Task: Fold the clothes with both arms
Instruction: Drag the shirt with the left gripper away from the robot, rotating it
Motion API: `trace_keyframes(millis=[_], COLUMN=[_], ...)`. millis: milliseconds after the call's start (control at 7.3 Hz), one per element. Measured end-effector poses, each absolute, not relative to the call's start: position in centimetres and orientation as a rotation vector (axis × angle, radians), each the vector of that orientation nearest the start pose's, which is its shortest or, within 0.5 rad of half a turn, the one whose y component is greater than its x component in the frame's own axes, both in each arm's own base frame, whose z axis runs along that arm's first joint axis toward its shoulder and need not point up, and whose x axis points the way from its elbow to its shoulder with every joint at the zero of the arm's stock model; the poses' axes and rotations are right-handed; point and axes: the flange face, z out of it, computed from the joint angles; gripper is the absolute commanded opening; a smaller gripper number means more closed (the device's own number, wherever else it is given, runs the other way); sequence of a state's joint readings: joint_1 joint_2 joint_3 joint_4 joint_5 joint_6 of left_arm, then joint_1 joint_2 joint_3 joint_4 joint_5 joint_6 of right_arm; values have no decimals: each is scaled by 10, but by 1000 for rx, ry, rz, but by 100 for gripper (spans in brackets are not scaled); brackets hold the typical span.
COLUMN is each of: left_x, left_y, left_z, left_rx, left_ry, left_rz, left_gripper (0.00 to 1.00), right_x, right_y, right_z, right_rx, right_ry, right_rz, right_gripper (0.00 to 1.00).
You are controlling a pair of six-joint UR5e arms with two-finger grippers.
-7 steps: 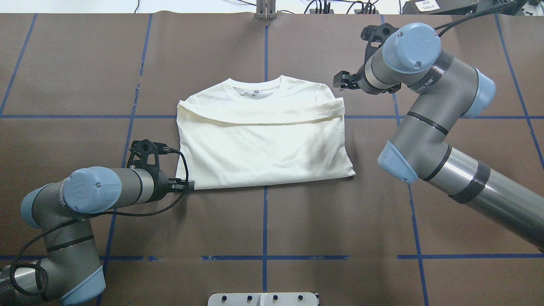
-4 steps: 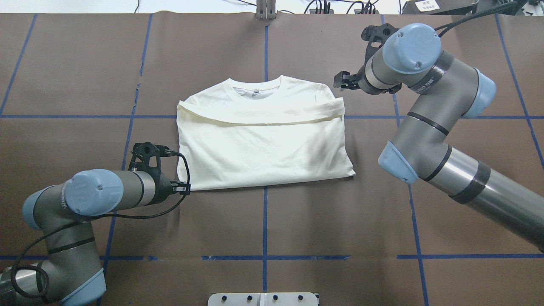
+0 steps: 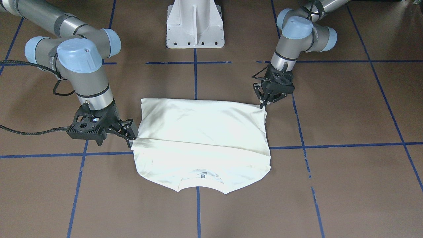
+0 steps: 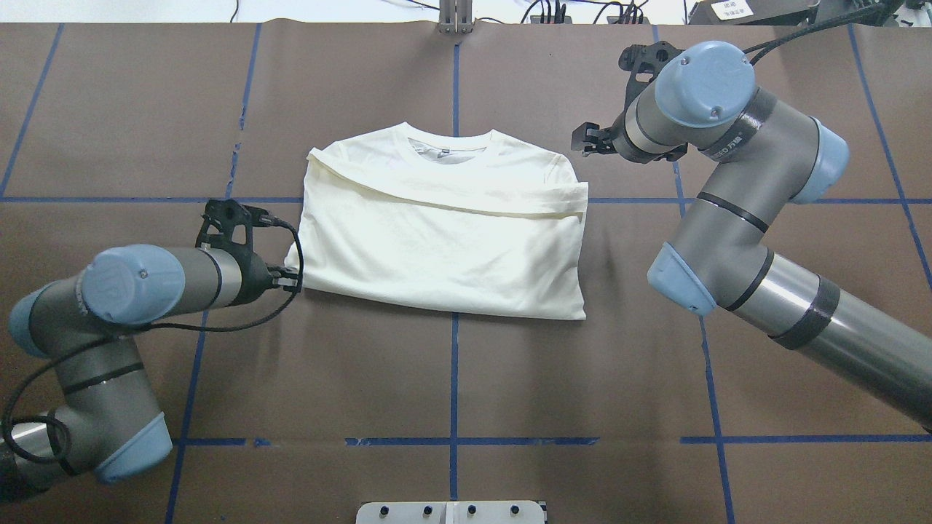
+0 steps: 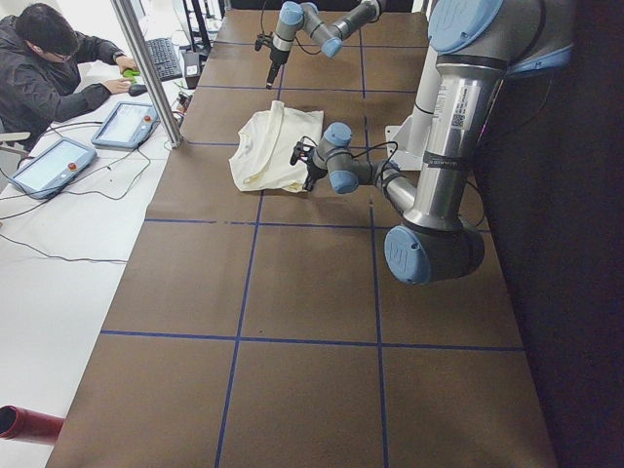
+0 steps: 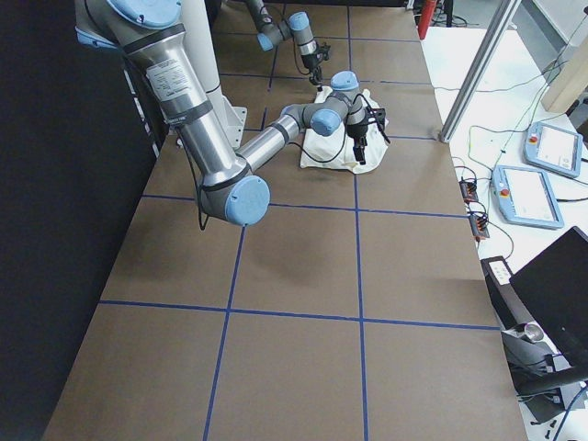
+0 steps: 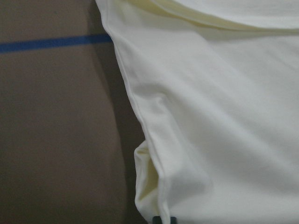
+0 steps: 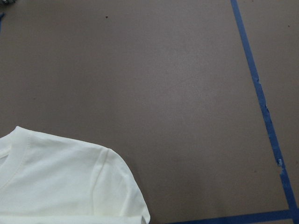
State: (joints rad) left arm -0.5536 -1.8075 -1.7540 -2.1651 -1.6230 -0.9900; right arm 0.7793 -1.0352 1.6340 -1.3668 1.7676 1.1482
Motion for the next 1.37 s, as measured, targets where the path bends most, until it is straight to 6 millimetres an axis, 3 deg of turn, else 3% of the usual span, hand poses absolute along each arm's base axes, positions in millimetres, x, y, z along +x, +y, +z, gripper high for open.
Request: trace_keyframes(millis=[274, 548, 685, 822, 1096, 1370], left_x=[410, 430, 448, 457, 445, 409], left_y=[-523, -636, -680, -708, -726, -722], left_z=[398, 385, 367, 351, 356, 363], left_rx=[591, 603, 603, 617, 661, 662], left_ry=[754, 659, 636, 636, 665, 753], left_rz=[38, 3, -9, -19, -29, 6], left_gripper=[0, 0, 0, 99, 100, 100], right_x=[-405, -404, -403, -402, -410, -443], right_y=[-559, -558, -557, -555, -550, -531], right_z=[302, 300, 297, 293, 286, 274], right_rx=[298, 299, 302, 305, 299, 257], right_ry=[-769, -773, -780, -787, -801, -831], right_rz=[259, 263, 263, 263, 266, 331], right_gripper=[100, 100, 100, 100, 99, 80])
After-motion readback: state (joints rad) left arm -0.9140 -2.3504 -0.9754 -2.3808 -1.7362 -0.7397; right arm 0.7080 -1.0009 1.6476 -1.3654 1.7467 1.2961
